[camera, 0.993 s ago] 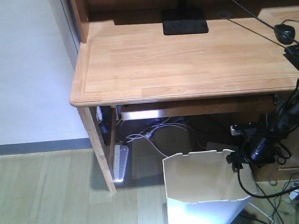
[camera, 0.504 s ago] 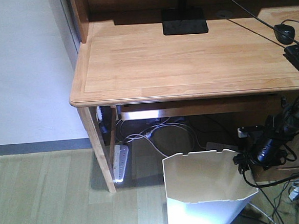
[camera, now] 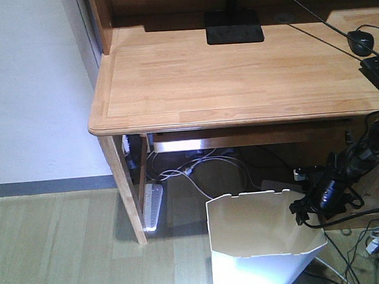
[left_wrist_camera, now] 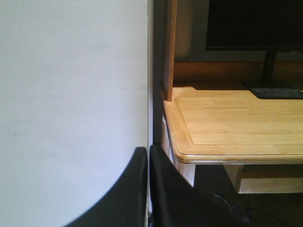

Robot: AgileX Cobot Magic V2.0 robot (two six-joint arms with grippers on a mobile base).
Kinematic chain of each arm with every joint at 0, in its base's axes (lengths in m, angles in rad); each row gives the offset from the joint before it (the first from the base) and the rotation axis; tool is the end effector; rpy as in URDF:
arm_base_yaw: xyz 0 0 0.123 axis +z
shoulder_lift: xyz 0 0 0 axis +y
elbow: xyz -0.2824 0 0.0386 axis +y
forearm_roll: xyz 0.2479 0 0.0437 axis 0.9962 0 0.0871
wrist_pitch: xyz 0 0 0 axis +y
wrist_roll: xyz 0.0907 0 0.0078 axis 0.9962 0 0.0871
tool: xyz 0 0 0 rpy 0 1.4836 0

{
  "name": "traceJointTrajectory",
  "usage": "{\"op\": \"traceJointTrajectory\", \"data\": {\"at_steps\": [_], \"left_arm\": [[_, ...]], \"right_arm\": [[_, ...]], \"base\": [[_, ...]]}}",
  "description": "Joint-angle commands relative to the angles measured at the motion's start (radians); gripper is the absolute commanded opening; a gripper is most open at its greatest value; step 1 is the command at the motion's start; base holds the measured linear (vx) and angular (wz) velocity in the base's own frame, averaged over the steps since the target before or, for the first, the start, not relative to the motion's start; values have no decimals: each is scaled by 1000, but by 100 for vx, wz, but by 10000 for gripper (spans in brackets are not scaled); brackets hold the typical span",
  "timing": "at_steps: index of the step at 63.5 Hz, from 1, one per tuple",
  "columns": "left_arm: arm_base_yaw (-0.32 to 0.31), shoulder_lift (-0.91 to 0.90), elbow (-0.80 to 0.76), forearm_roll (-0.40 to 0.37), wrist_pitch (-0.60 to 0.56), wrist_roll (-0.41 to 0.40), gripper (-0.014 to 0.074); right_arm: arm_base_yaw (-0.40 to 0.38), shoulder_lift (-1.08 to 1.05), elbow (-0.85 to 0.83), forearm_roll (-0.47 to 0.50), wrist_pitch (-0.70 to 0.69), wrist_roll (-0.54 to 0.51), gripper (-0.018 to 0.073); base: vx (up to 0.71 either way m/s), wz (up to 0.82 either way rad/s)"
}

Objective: Move trash bin to bedside with robot
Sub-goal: 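Close the right gripper on the bin rim and lift it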

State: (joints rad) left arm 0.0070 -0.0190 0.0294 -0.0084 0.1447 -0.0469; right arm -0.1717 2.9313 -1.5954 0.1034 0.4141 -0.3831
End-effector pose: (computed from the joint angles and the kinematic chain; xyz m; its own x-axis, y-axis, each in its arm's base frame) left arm 0.0561 0.0003 0.1910 -0.0674 -0.0557 -0.9962 -0.0095 0.9984 -0.0551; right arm 0.3712 -0.0605 -0.1773 -0.9904 -0.1167 0.0744 -0.1119 0.9916 0.0652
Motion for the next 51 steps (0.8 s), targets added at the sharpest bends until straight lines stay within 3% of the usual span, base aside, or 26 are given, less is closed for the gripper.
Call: {"op": "traceJointTrajectory", "data": {"at_steps": [1,14,26,32,41,51], "left_arm": [[-3,-10,28,-9,-72,-9,-6],[-3,-10,28,-9,-72,-9,-6],[-3,-10,28,-9,-72,-9,-6],[-3,-10,28,-9,-72,-9,-6],[-3,-10,28,-9,-72,-9,-6],[-3,-10,28,-9,-72,-9,-6]], "right_arm": [[-4,-25,-59,3,39,-13,589],[-4,32,-114,31,45,-11,535],[-4,71,-141,61,46,-21,407],[-4,72,-142,64,35,-31,269],[-5,72,-142,96,38,-44,-17],[-5,71,-140,201,63,-132,-13]], "base": [[0,0],[0,0],[0,0],[0,0],[0,0],[0,-1]]}}
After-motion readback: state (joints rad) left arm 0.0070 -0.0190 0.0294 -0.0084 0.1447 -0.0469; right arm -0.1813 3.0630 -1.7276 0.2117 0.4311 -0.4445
